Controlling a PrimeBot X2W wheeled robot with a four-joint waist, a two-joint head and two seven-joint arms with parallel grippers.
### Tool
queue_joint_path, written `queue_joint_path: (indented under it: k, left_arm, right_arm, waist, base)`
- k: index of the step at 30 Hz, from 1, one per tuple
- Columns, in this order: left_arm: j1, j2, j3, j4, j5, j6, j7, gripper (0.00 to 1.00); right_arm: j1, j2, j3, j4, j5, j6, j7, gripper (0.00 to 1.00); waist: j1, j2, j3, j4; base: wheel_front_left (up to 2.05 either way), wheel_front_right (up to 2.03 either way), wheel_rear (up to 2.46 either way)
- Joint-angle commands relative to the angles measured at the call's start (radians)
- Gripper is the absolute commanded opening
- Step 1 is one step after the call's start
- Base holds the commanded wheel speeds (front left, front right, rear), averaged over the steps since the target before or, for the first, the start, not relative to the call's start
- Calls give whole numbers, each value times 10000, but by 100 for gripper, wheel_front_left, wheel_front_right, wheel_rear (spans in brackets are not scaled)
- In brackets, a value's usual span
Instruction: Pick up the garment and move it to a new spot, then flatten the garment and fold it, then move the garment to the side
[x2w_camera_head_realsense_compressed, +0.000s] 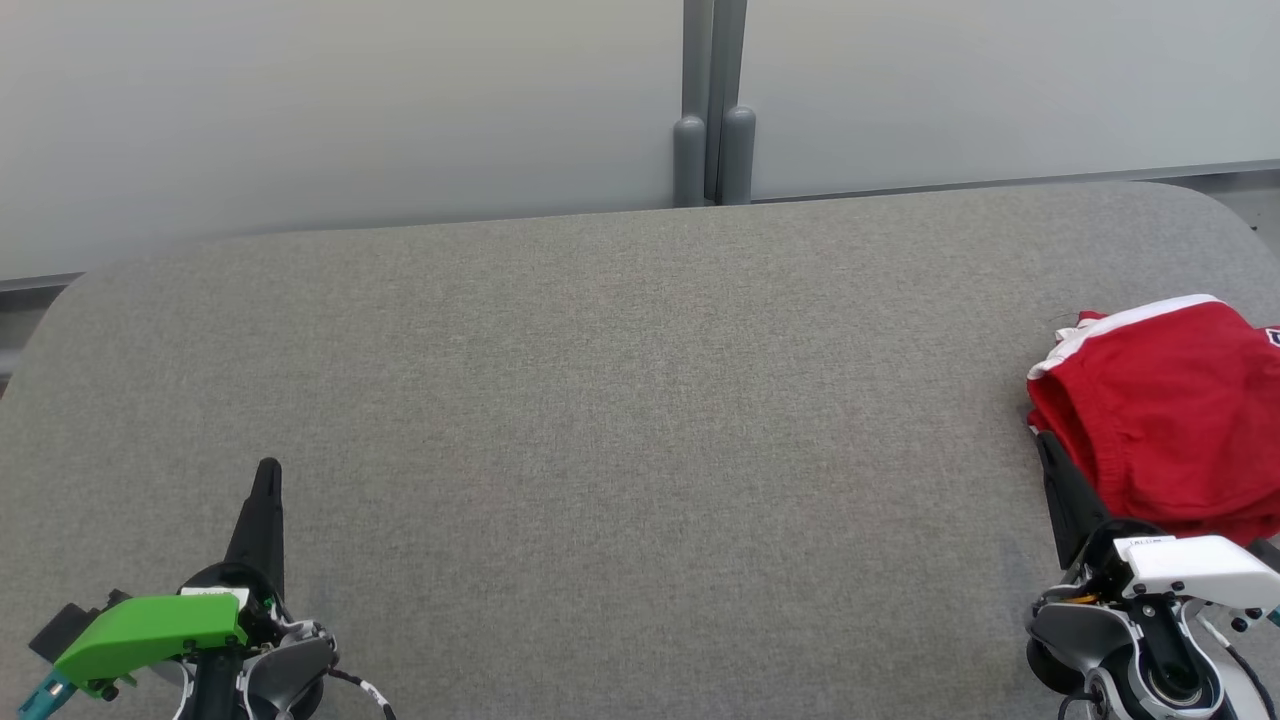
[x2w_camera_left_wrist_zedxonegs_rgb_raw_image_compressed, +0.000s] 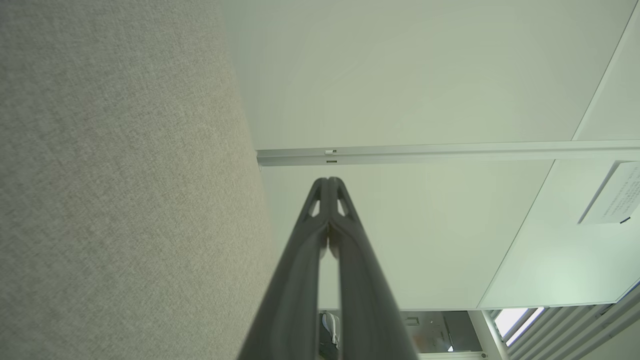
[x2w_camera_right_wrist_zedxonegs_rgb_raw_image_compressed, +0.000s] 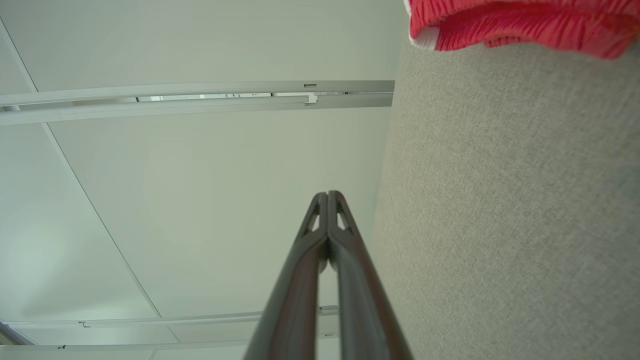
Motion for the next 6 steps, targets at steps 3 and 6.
queue_joint_path:
  k: [3,6]
  left_arm:
    - [-130,-4,46,-12,29,-36,47,0]
    - [-130,-5,47,-12,30,-36,41,0]
  right_arm:
    - [-78,-51,-4,21,66,5,15,0]
    - [-78,-51,-4,21,66,4,15,0]
  waist:
    - [0,63,0,0]
    - [0,63,0,0]
  base:
    - [0,0,0]
    - [0,0,0]
